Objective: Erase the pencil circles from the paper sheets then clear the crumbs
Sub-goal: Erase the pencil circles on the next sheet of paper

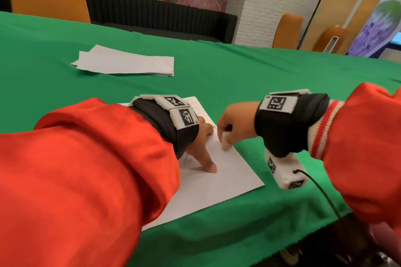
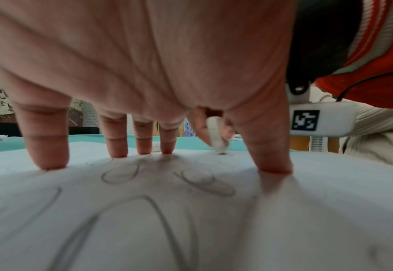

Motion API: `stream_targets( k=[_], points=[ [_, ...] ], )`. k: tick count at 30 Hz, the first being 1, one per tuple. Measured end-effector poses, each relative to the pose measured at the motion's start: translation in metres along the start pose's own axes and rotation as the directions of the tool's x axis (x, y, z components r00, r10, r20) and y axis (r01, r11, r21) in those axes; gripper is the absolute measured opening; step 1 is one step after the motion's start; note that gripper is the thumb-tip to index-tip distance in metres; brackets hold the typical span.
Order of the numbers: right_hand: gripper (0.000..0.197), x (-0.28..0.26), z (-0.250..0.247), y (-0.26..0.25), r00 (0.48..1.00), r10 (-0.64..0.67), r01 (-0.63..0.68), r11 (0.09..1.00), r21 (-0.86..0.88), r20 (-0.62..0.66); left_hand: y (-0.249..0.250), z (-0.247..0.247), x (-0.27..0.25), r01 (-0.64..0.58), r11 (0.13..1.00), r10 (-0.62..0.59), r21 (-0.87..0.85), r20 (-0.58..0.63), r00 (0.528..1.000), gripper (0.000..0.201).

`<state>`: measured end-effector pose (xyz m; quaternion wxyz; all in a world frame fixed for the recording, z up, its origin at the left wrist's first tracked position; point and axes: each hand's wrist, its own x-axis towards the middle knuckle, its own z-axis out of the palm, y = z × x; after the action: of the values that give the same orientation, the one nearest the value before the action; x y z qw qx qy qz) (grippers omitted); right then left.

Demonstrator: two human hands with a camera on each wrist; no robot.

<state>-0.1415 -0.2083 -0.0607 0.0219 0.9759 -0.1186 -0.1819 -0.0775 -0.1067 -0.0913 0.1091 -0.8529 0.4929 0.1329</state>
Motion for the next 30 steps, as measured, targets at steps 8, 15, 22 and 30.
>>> stream_targets(
  k=[8,15,22,30],
  points=[
    [0.011,-0.001,0.003,0.001,0.997,-0.010,0.014,0.998,-0.059,0.075,0.001,0.001,0.000,-0.004,1.000,0.004,0.002,-0.005,1.000,0.091],
    [0.014,0.003,0.004,0.001,0.998,0.001,-0.004,0.999,-0.046,-0.055,0.000,0.002,0.000,-0.011,1.000,0.011,0.007,-0.008,1.000,0.087],
    [0.013,0.000,0.002,0.005,0.997,0.020,-0.018,0.999,-0.032,0.069,0.000,0.002,0.001,-0.002,1.000,0.002,0.013,-0.002,1.000,0.092],
    [0.012,-0.003,0.004,0.007,0.997,0.023,-0.025,0.999,0.020,0.080,0.000,0.001,0.000,-0.002,1.000,0.002,0.027,0.002,1.000,0.092]
  ],
)
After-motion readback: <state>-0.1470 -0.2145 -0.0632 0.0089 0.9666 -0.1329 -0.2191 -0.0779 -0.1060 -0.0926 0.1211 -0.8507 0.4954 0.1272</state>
